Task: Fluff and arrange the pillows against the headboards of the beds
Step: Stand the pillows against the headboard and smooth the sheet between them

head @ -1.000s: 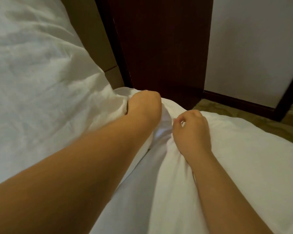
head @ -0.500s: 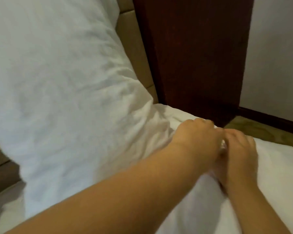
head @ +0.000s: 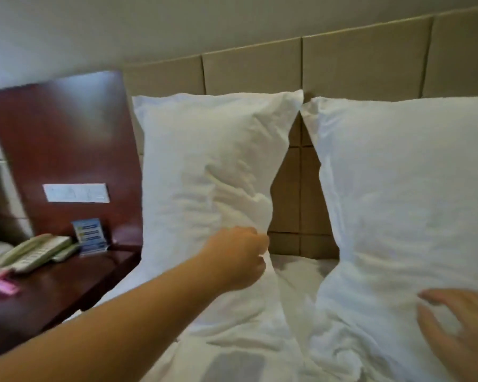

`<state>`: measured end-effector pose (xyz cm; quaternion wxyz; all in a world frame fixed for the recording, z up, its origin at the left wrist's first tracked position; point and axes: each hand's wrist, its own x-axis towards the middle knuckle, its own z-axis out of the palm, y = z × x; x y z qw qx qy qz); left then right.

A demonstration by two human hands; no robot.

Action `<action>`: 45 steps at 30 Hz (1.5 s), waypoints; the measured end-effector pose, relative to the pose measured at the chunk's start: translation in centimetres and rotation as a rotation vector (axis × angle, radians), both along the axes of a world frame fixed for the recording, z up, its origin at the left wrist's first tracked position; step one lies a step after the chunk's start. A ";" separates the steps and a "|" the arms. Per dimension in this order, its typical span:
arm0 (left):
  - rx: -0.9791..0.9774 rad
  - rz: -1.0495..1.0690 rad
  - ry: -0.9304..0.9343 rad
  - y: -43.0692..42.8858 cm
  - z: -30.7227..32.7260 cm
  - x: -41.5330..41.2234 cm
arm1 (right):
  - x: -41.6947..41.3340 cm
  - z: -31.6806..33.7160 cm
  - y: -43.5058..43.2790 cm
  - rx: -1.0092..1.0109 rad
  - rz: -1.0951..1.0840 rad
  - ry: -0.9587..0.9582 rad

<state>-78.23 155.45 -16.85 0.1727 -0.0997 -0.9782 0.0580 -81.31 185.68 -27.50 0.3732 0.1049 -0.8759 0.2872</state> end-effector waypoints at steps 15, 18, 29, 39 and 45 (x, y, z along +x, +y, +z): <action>0.190 0.282 -0.105 -28.8 3.5 9.1 | 4.6 10.4 -41.2 0.434 0.363 -0.358; 0.257 0.239 -0.102 -34.8 2.8 9.0 | 4.8 11.2 -47.7 0.511 0.382 -0.327; 0.469 0.198 -0.141 -57.2 1.0 3.5 | -0.4 13.5 -77.0 0.567 0.432 -0.354; 0.509 0.124 -0.222 -66.8 10.6 -7.5 | -12.6 28.0 -83.8 0.568 0.291 -0.384; 0.321 -0.118 -0.275 -57.1 23.2 -17.0 | -18.9 37.3 -69.8 0.377 -0.006 -0.453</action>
